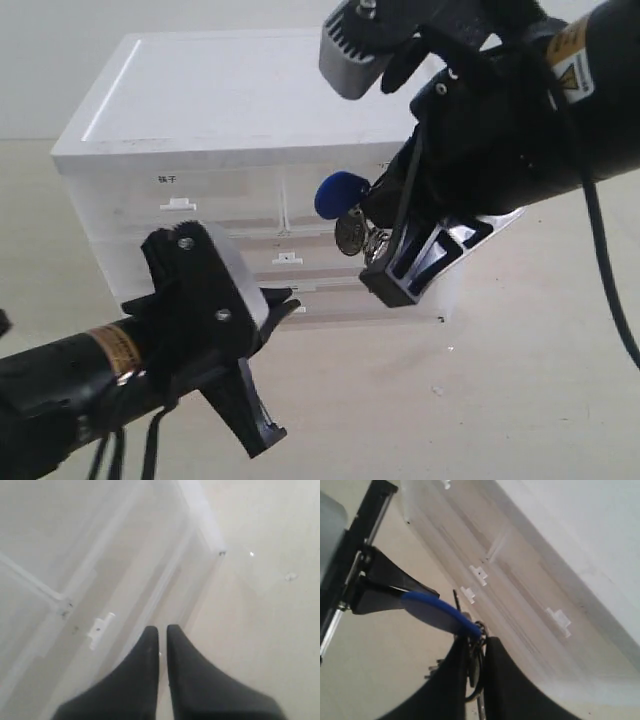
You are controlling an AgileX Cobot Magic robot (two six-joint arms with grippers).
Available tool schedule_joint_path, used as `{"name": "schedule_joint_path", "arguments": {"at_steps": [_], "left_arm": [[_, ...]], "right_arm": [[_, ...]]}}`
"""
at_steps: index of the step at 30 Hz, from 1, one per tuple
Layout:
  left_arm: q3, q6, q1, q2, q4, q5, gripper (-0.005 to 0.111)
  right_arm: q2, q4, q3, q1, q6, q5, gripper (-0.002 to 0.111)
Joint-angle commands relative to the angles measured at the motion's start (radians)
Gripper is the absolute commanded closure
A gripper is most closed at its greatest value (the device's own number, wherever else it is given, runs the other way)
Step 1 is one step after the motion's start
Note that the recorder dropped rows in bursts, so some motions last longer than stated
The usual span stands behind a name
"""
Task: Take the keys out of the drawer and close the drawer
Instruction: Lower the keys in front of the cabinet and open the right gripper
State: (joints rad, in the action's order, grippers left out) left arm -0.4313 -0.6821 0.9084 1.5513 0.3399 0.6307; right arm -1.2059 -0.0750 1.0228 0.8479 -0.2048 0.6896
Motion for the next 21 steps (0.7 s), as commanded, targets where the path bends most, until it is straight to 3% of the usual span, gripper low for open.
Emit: {"name": "schedule_joint_path", "arguments": {"at_steps": [1,5,13,21], "left_arm": [[0.081,0.001,0.014,-0.213,0.074,0.008,0.102],[0.134,-0.007,0.014,-0.416,0.194,0.026,0.102],[0.218,-0.007,0.014,-0.709,0.203,0.026,0.102],[0.261,-0.002,0.014,-0.769,0.203,0.073,0.102]], "right_arm": [[0.008,0.089,-0.064,0.002,-0.105,-0.099,0.108],[-0.004,0.093,-0.111,0.002,-0.12,-0.191,0.108],[-0.182,0.124,-0.116,0.002,-0.176,-0.303,0.108],[-0.381,0.13,-0.101,0.002,-0.232,-0.448,0.108]]}}
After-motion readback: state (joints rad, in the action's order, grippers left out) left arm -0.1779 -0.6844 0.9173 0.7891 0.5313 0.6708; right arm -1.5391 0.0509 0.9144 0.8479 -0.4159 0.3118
